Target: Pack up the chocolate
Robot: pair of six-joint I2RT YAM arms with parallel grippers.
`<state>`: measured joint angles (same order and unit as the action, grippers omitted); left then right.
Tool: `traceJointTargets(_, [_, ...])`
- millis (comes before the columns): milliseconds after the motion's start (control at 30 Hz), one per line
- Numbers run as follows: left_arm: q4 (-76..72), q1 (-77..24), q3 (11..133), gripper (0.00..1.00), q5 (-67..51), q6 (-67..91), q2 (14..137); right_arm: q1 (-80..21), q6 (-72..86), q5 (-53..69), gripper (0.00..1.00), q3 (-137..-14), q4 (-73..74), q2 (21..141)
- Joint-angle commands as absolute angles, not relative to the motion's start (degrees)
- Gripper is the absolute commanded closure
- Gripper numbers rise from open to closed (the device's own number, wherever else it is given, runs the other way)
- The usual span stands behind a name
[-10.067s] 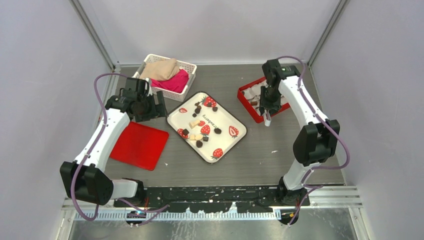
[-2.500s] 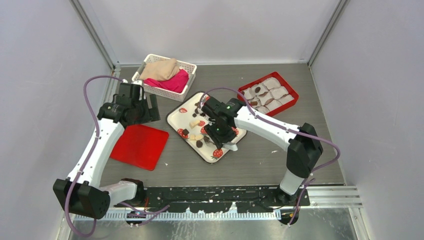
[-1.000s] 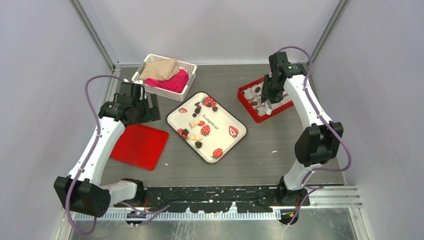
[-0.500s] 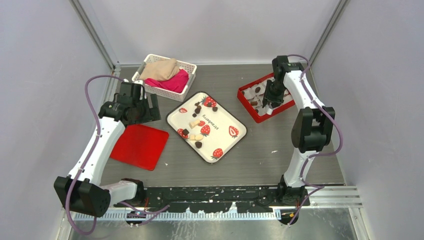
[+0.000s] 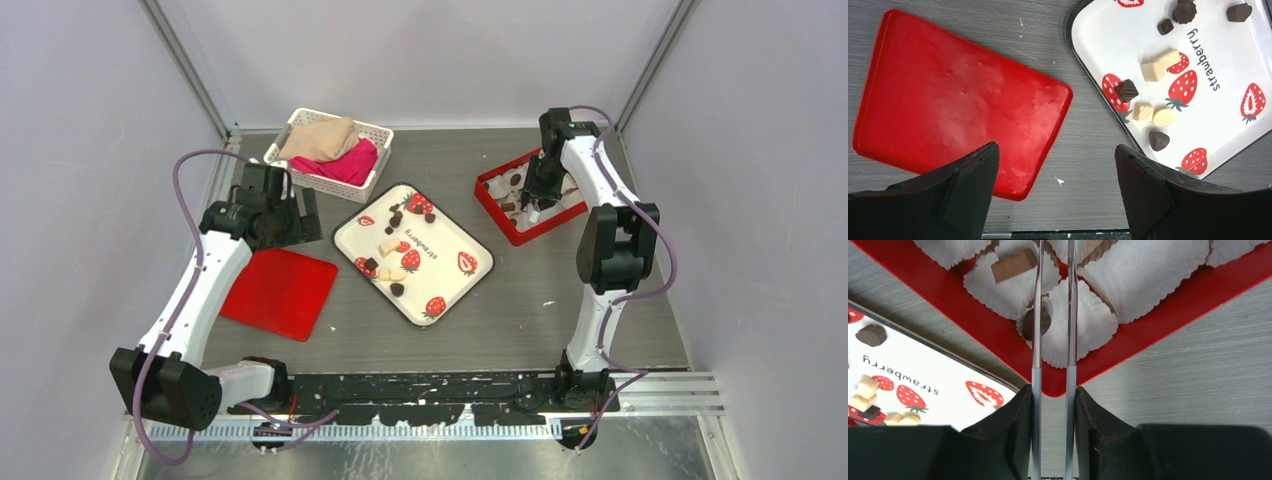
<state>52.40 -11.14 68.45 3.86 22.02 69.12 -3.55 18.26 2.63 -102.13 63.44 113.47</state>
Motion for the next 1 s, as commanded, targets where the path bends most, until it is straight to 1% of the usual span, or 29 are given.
traceJointTargets(0, [50.32,-10.81,70.73,0.14,3.87,21.88,69.16,-3.25,18.35,1.84,0.76,-107.31,63.05,114.69])
traceJointTargets(100, [50.36,-10.81,70.75,0.14,3.87,22.05,69.41,-3.17,17.94,0.81,0.65,-108.53,64.07,115.66])
traceJointTargets(167, [50.18,-10.84,70.85,0.14,3.82,22.22,69.5,-3.1,17.83,0.45,0.62,-108.6,63.98,115.56])
traceJointTargets(300, [50.01,-10.81,71.1,0.14,3.69,22.34,69.93,-3.06,17.75,0.19,0.59,-108.86,64.4,115.44])
traceJointTargets(433, [49.84,-10.82,71.71,0.14,3.4,22.32,70.71,-3.02,17.58,0.18,0.5,-108.54,64.77,114.78])
traceJointTargets(500, [49.6,-10.82,71.88,0.14,3.05,22.32,71.12,-3.01,17.47,0.18,0.48,-108.42,64.8,114.54])
traceJointTargets(700, [49.35,-10.81,72.61,0.14,2.51,22.0,71.95,-3.01,17.89,-1.84,0.47,-109.2,64.85,112.86])
traceJointTargets(967, [49.26,-10.81,72.86,0.14,2.38,21.31,72.24,-5.05,19.21,-0.79,0.48,-113.01,67.43,105.66])
